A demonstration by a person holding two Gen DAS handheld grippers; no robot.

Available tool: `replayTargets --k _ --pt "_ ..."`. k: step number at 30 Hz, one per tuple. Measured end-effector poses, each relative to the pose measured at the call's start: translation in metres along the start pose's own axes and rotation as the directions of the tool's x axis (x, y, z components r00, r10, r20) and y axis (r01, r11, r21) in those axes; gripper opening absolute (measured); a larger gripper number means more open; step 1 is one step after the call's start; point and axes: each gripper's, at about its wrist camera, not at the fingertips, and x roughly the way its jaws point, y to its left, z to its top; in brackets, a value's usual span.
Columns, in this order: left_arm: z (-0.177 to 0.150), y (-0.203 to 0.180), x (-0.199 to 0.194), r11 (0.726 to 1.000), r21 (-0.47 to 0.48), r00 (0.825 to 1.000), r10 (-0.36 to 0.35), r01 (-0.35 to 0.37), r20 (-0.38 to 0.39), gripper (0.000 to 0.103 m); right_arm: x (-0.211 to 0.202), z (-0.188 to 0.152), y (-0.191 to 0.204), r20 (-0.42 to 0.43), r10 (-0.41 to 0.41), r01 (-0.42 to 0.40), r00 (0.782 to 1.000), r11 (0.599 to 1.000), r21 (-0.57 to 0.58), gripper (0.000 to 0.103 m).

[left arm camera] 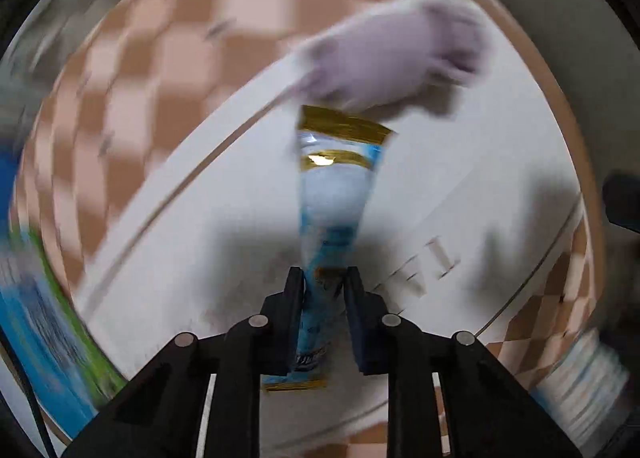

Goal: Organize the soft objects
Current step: 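Grasp the blue-gold tube snack with left tool while right tool grasps lilac sock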

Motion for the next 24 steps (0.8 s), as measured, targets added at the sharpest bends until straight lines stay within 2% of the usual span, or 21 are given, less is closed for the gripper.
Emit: replayTargets --k 2,5,6,8,11,13,14,16,18,20,22,24 --pt "-0.010 0.030 -0.002 0.990 -0.132 0.999 -0.046 0.046 0.003 0.018 0.004 0.014 0.016 0.000 0.012 -0.012 1.000 1.000 -0.008 0.088" --pt "-0.020 0.064 -0.002 0.956 -0.276 0.995 -0.101 0.099 0.006 0.018 0.016 0.042 0.044 -0.010 0.029 -0.029 1.000 1.000 -0.006 0.088" --pt "-0.021 0.071 -0.001 0.947 -0.301 0.994 -0.111 0.108 0.006 0.018 0.023 0.051 0.053 -0.022 0.018 -0.018 1.000 1.000 0.004 0.088" --pt "-0.025 0.076 -0.001 0.934 -0.337 0.992 -0.122 0.120 0.014 0.018 0.039 0.067 0.067 -0.049 0.045 -0.043 0.998 0.998 0.042 0.088" --pt "-0.029 0.082 -0.003 0.924 -0.362 0.992 -0.124 0.123 0.020 0.018 0.061 0.083 0.079 -0.088 0.065 -0.056 0.994 0.993 0.104 0.088" --pt "-0.030 0.078 -0.001 0.914 -0.383 0.991 -0.136 0.132 0.018 0.018 0.073 0.090 0.086 -0.105 0.050 -0.037 0.993 0.992 0.123 0.088" --pt "-0.029 0.082 0.002 0.908 -0.394 0.989 -0.145 0.140 0.017 0.019 0.080 0.093 0.093 -0.115 0.030 -0.017 0.993 0.993 0.115 0.083" --pt "-0.029 0.086 0.006 0.900 -0.406 0.985 -0.170 0.158 0.007 0.021 0.086 0.095 0.104 -0.124 -0.007 0.015 0.992 0.998 0.064 0.063" --pt "-0.030 0.096 0.012 0.891 -0.416 0.980 -0.197 0.180 0.002 0.021 0.088 0.092 0.122 -0.140 -0.061 0.054 0.988 0.997 -0.054 0.050" --pt "-0.029 0.096 0.014 0.886 -0.421 0.977 -0.215 0.194 -0.003 0.021 0.086 0.080 0.143 -0.137 -0.185 0.151 0.973 0.962 -0.228 0.048" --pt "-0.029 0.096 0.016 0.884 -0.421 0.974 -0.228 0.202 -0.011 0.022 0.088 0.058 0.160 -0.122 -0.329 0.247 0.936 0.865 -0.437 0.048" --pt "-0.025 0.099 0.019 0.880 -0.425 0.970 -0.244 0.213 -0.020 0.025 0.095 0.038 0.166 -0.122 -0.421 0.289 0.899 0.779 -0.557 0.048"
